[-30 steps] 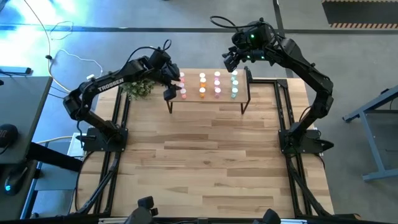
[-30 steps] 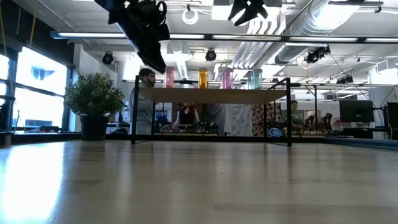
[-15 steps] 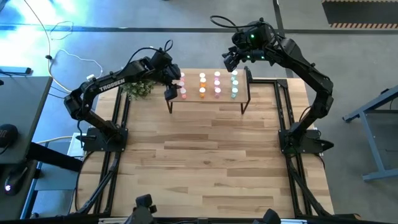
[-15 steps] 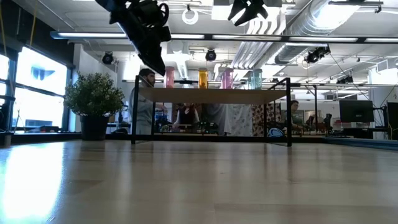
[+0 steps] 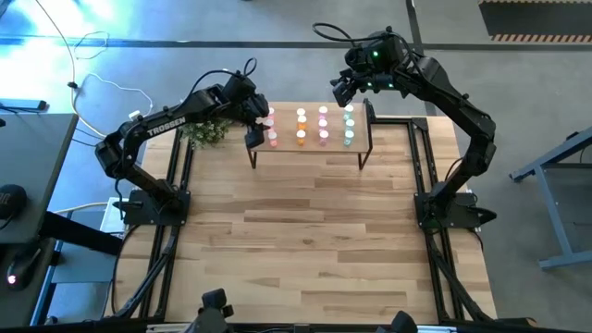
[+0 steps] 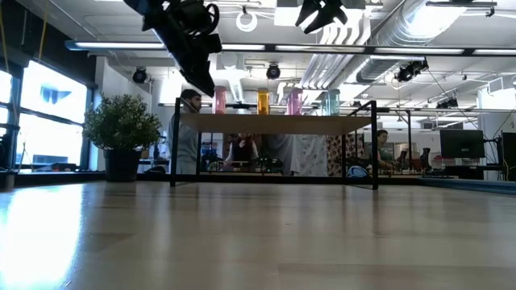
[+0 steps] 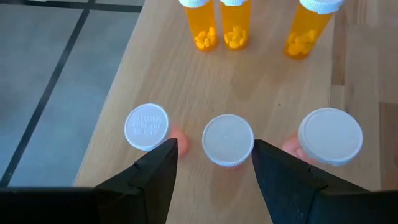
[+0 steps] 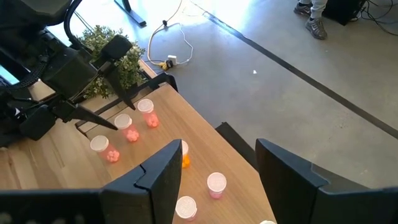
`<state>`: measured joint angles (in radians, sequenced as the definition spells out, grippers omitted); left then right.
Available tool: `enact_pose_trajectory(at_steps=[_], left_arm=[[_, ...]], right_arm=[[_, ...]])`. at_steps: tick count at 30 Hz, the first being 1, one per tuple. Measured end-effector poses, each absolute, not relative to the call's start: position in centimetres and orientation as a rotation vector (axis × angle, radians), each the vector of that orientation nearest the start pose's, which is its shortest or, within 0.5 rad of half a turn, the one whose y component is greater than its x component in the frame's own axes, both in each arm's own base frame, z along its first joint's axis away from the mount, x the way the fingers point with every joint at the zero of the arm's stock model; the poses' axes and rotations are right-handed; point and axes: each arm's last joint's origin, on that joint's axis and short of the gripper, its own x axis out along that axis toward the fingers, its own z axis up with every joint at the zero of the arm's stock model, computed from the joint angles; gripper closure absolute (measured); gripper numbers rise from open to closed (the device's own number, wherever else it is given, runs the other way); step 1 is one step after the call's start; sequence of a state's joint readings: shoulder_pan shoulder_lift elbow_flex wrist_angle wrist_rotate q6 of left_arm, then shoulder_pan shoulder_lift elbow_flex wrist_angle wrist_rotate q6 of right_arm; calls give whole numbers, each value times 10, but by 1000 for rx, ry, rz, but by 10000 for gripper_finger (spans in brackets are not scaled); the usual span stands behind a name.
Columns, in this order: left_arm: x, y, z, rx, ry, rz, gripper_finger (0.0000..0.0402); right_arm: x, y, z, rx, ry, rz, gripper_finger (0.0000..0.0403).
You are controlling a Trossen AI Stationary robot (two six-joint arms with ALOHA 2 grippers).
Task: Pick and place medicine bottles onto shelf by color
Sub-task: Adjust the pink pill bottles on the shelf
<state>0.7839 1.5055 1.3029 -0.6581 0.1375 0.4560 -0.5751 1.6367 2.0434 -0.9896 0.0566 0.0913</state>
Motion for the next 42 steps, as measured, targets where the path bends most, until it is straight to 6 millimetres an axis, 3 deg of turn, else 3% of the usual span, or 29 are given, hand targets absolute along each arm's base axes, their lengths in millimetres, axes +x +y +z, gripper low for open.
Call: enact_pose_trajectory(at_steps=[7,17,27,33,42], left_arm=[[228,221,305,21,892,413,206],[230,220,324,7,858,424,206],[253,196,348,77,791,346,206],[265,182,347,121,806,323,206],[276,186,331,134,892,367,206]], right_arm=[[267,-175,465,245,550,-641,208],[266,-175,464,247,559,-641,208],[266,-175,464,247,559,-641,208],[266,-175,464,258,555,-644,208],[269,-171,464,254,556,-630,208]])
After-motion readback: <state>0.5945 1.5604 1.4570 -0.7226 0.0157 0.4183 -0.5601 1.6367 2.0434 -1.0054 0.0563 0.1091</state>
